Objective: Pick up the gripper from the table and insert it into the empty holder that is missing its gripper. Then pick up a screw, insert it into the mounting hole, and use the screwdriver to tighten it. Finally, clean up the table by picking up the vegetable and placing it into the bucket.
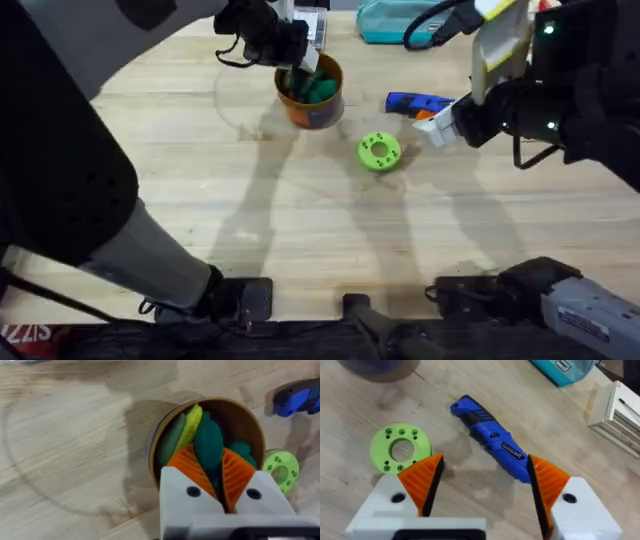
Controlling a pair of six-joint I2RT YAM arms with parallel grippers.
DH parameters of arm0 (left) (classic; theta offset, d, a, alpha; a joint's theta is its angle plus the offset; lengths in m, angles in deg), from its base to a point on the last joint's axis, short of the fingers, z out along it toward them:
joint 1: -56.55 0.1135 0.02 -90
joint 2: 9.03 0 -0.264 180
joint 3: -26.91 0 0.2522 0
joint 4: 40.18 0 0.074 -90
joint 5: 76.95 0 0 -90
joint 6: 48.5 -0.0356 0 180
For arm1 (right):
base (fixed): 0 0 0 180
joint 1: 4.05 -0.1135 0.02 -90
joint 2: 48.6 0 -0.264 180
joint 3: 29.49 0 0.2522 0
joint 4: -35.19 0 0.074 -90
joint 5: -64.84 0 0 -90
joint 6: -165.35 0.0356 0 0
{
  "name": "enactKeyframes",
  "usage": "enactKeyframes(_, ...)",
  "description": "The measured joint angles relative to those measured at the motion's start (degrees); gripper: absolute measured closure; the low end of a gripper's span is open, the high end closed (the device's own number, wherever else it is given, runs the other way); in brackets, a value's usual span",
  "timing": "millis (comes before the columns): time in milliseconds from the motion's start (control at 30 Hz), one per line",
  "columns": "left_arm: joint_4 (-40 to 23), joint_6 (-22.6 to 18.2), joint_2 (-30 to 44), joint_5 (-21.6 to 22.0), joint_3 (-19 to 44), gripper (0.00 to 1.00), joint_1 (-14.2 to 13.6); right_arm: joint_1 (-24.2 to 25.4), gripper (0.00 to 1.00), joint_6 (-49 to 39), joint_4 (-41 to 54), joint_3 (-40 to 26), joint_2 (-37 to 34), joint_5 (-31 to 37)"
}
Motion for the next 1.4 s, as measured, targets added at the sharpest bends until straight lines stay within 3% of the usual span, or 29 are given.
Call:
enactKeyframes(267,0.15,0.26,0.0,0.58,0.0,0.978,0.0,0.0,0.023,0.0,0.0,0.0,0.0,0.0)
enactKeyframes(300,0.13,0.08,0.02,0.67,0.0,0.903,0.0,0.0,0.023,0.0,0.0,0.0,0.0,0.0)
enactKeyframes(333,0.12,0.21,0.02,0.72,0.0,0.761,0.0,0.0,0.023,0.0,0.0,0.0,0.0,0.0)
enactKeyframes(467,0.17,0.28,0.0,0.39,0.0,0.124,0.0,0.0,0.023,0.0,0.0,0.0,0.0,0.0)
enactKeyframes(533,0.3,0.42,0.0,0.55,0.02,0.023,-0.11,0.0,0.023,0.0,0.0,0.0,0.0,0.02)
enactKeyframes(867,-0.58,0.44,-1.29,0.66,0.36,0.015,-0.13,0.0,0.023,0.0,0.03,0.0,0.0,0.02)
enactKeyframes(1067,-5.31,0.42,-9.71,1.46,2.65,0.015,-0.11,0.0,0.023,0.0,0.05,0.0,0.0,0.02)
enactKeyframes(1267,-14.03,-0.07,-21.78,9.14,4.15,0.015,-0.11,0.0,0.023,0.0,0.22,0.0,0.0,0.02)
enactKeyframes(1400,-22.12,-0.31,-25.83,14.61,4.57,0.015,-0.11,0.0,0.023,0.0,0.2,0.0,0.0,0.02)
